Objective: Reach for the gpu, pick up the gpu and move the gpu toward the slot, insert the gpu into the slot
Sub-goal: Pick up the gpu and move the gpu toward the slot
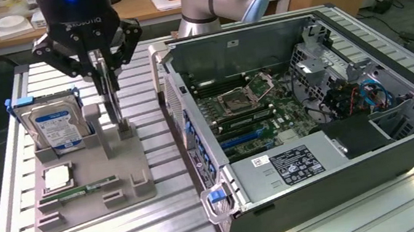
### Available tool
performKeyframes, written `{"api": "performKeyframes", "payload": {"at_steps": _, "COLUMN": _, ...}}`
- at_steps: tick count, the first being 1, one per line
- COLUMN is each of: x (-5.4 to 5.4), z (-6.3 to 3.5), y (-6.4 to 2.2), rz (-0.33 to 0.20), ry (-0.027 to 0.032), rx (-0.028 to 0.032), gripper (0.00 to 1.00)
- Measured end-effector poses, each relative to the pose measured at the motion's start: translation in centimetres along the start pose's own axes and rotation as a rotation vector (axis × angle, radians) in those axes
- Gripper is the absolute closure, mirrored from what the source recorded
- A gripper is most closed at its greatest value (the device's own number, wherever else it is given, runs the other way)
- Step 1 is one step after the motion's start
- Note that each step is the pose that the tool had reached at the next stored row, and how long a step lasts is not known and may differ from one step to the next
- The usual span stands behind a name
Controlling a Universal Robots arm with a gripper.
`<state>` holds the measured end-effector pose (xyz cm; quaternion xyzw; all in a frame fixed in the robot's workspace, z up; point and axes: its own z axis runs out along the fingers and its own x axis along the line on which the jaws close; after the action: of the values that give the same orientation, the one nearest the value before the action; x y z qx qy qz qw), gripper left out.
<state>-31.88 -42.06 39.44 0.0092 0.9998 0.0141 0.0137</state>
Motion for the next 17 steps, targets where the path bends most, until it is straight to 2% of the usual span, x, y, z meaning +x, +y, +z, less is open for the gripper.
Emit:
{"api": "performKeyframes", "payload": {"at_steps": 7, "x": -0.05, "z": -1.07, "y": 0.02, "rz": 0.000, "ry": 0.0001, "rx": 0.0001, "gripper": 0.73}}
{"api": "performKeyframes", "payload": {"at_steps": 13, "x": -0.22, "z": -1.06, "y": 0.02, "rz": 0.000, "ry": 0.0001, "rx": 0.0001, "gripper": 0.73}}
{"api": "performKeyframes", "payload": {"at_steps": 17, "x": -1.00, "z": -1.01, "y": 0.04, "rz": 0.000, "ry": -0.0001, "rx": 0.0000, "gripper": 0.73}}
